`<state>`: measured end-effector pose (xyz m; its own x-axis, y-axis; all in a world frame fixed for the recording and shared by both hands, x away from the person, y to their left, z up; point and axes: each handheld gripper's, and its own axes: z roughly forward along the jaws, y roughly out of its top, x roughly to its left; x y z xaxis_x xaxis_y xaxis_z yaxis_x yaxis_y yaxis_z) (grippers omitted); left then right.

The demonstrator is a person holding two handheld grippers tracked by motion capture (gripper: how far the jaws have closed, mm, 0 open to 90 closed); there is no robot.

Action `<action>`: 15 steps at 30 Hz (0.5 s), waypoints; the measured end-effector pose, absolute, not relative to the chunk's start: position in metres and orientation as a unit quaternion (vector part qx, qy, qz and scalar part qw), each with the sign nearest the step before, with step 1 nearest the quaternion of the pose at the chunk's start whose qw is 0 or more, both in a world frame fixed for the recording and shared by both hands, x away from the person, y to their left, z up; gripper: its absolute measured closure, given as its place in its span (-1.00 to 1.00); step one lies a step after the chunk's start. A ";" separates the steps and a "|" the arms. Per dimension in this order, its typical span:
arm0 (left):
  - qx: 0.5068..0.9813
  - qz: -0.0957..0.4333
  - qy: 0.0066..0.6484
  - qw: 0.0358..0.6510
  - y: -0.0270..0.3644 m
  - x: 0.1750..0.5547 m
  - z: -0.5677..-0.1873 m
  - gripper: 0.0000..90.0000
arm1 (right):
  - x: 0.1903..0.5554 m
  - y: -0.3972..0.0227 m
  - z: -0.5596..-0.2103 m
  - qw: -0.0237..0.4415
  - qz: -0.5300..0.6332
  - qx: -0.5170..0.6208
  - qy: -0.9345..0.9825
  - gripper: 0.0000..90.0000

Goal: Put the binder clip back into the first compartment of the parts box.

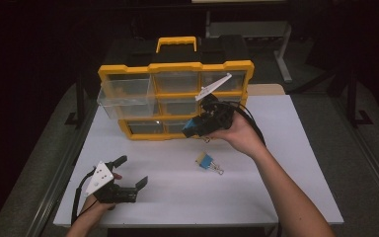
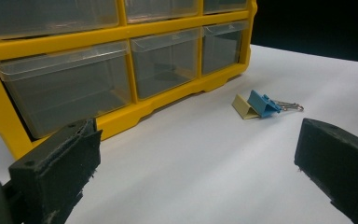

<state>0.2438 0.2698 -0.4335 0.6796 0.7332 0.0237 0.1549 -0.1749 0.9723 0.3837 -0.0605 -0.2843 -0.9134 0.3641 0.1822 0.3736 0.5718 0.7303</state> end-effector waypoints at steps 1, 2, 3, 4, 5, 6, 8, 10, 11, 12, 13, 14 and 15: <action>0.722 0.256 0.308 0.564 0.270 0.244 -0.434 -1.00 | 0.384 -0.059 -0.282 0.007 -0.413 -0.208 -0.887 0.09; 0.722 0.256 0.308 0.564 0.270 0.244 -0.433 -1.00 | 0.384 -0.059 -0.282 0.007 -0.413 -0.208 -0.887 0.09; 0.721 0.256 0.308 0.565 0.270 0.244 -0.433 -1.00 | 0.384 -0.056 -0.278 0.007 -0.412 -0.206 -0.888 0.09; 0.721 0.256 0.308 0.565 0.270 0.244 -0.433 -1.00 | 0.384 -0.056 -0.278 0.007 -0.412 -0.206 -0.888 0.09; 0.721 0.256 0.308 0.565 0.270 0.244 -0.433 -1.00 | 0.384 -0.054 -0.274 0.007 -0.410 -0.206 -0.888 0.09; 0.721 0.256 0.308 0.565 0.270 0.244 -0.433 -1.00 | 0.385 -0.053 -0.273 0.005 -0.411 -0.203 -0.889 0.09; 0.723 0.257 0.305 0.564 0.270 0.244 -0.433 -1.00 | 0.385 -0.052 -0.271 0.003 -0.411 -0.202 -0.889 0.09; 0.723 0.253 0.307 0.565 0.270 0.244 -0.433 -1.00 | 0.387 -0.049 -0.266 0.006 -0.416 -0.199 -0.888 0.09; 0.722 0.252 0.307 0.566 0.270 0.244 -0.433 -1.00 | 0.387 -0.048 -0.264 0.005 -0.416 -0.198 -0.888 0.09; 0.722 0.252 0.307 0.566 0.270 0.244 -0.433 -1.00 | 0.387 -0.048 -0.264 0.005 -0.416 -0.198 -0.888 0.09; 0.721 0.250 0.308 0.568 0.269 0.244 -0.433 -1.00 | 0.388 -0.046 -0.260 0.005 -0.418 -0.197 -0.887 0.09; 0.722 0.251 0.307 0.567 0.269 0.244 -0.433 -1.00 | 0.388 -0.046 -0.260 0.005 -0.418 -0.197 -0.887 0.09; 0.724 0.252 0.305 0.565 0.269 0.244 -0.433 -1.00 | 0.389 -0.045 -0.257 0.004 -0.420 -0.196 -0.886 0.09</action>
